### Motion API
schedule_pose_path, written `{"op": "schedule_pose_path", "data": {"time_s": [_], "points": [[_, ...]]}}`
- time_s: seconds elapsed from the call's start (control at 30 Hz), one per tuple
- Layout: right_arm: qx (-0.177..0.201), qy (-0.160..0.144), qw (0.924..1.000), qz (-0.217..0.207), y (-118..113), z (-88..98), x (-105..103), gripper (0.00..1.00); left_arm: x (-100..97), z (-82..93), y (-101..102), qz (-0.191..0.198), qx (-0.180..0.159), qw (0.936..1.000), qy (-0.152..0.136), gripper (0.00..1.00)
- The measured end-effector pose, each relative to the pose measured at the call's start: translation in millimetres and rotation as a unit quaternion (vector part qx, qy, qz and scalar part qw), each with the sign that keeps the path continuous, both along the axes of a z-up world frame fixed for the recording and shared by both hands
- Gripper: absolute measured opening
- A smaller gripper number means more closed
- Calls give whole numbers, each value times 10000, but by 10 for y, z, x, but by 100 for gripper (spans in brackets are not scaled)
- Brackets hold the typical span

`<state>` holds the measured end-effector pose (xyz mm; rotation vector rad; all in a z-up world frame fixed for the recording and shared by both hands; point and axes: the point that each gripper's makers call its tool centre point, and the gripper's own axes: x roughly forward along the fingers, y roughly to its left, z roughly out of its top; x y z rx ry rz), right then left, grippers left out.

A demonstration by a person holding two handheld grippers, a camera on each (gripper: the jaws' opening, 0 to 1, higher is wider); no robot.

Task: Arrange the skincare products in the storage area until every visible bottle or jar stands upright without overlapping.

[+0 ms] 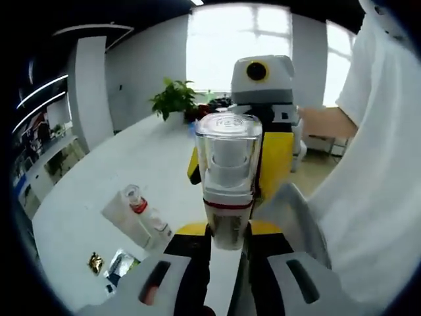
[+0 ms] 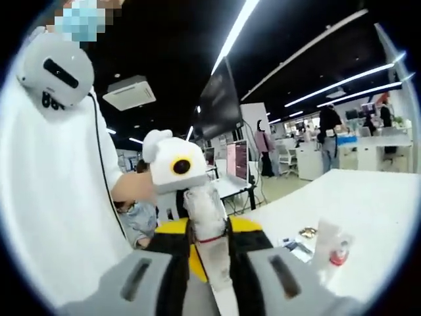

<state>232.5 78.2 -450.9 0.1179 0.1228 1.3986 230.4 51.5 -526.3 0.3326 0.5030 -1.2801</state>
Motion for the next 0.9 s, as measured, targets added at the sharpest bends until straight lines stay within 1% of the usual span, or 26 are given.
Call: {"op": "schedule_pose_path", "data": {"time_s": [0.03, 0.1, 0.2, 0.23, 0.3, 0.33, 0.5, 0.63, 0.67, 0.77, 0.9], "points": [[3, -13, 10000, -17, -2, 9, 14, 21, 12, -20, -3, -12, 30, 10000, -9, 17], [-105, -121, 9999, -58, -11, -14, 39, 20, 39, -45, -6, -25, 12, 10000, 44, 17], [-124, -58, 9999, -57, -8, -76, 70, 19, 56, -92, -22, -132, 7, 9999, 88, 17], [-129, -56, 9999, -67, -10, -95, 77, 19, 57, -111, -20, -196, 55, 9998, 51, 17], [-142, -73, 9998, -126, -21, -129, 106, 18, 100, -150, -4, -306, 254, 9990, -203, 19], [-139, -61, 9998, -123, -27, -140, 111, 17, 99, -164, -9, -350, 302, 9987, -221, 19], [-168, -136, 9997, -133, -53, -184, 146, 17, 138, -153, -38, -412, 211, 9988, -177, 20], [-400, -234, 9989, -38, -43, -290, 167, 17, 178, -123, -52, -458, 141, 9987, -155, 19], [-403, -238, 9989, -27, -42, -299, 176, 17, 184, -127, -53, -475, 147, 9986, -153, 19], [-429, -250, 9988, 40, -47, -334, 211, 17, 216, -180, -36, -531, 203, 9983, -136, 19], [-617, -303, 9973, 239, -31, -421, 236, 17, 230, -253, -6, -589, 333, 9976, -122, 19]]}}
